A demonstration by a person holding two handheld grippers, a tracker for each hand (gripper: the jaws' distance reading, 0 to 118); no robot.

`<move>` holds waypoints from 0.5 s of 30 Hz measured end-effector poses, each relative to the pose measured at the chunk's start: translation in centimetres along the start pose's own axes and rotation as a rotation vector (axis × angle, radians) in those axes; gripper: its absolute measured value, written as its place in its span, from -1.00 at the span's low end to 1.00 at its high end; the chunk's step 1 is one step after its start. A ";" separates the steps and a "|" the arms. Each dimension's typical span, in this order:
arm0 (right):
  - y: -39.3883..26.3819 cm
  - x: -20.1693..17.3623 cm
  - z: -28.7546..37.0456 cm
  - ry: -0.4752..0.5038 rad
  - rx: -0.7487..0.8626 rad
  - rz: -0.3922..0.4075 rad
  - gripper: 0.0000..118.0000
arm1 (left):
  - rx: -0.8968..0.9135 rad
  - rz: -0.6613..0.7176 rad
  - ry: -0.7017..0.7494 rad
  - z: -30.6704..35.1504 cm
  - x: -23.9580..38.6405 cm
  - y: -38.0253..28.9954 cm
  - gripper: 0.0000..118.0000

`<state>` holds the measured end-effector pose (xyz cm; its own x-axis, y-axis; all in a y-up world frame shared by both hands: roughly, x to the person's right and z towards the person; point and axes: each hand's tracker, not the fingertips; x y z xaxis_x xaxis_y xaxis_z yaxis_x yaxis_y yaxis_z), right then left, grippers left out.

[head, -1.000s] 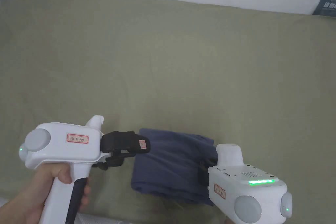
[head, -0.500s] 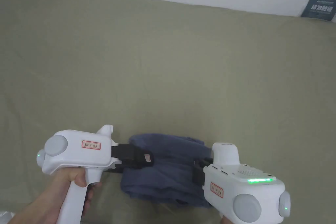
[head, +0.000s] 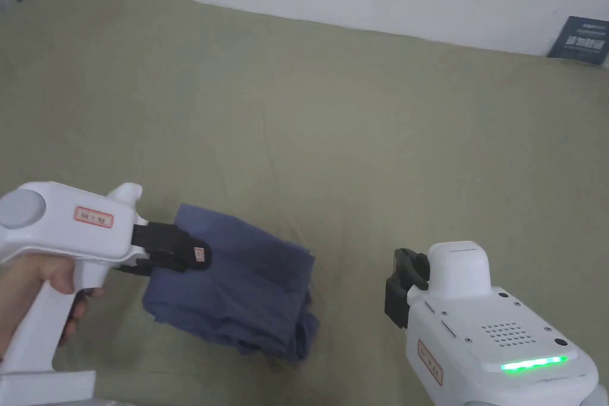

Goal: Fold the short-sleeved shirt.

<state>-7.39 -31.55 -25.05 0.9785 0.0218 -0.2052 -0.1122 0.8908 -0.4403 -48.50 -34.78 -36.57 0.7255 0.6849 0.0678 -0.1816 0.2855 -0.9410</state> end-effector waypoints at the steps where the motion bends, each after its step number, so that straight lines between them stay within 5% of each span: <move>1: 0.4 -0.7 -0.4 0.004 0.012 0.001 -0.88 | 0.010 0.002 0.017 1.1 -0.9 0.6 -0.46; 8: 3.3 -8.5 -5.5 0.111 0.082 0.027 -0.88 | 0.071 -0.003 0.152 9.6 -6.5 4.2 -0.46; 15: 6.2 -20.0 -11.5 0.328 0.098 0.032 -0.88 | 0.108 0.022 0.243 15.8 -12.2 8.1 -0.46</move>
<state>-29.69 -31.67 -33.69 0.8654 -0.0826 -0.4942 -0.1091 0.9316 -0.3466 -69.34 -30.20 -39.77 0.8565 0.5141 -0.0466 -0.2597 0.3511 -0.8996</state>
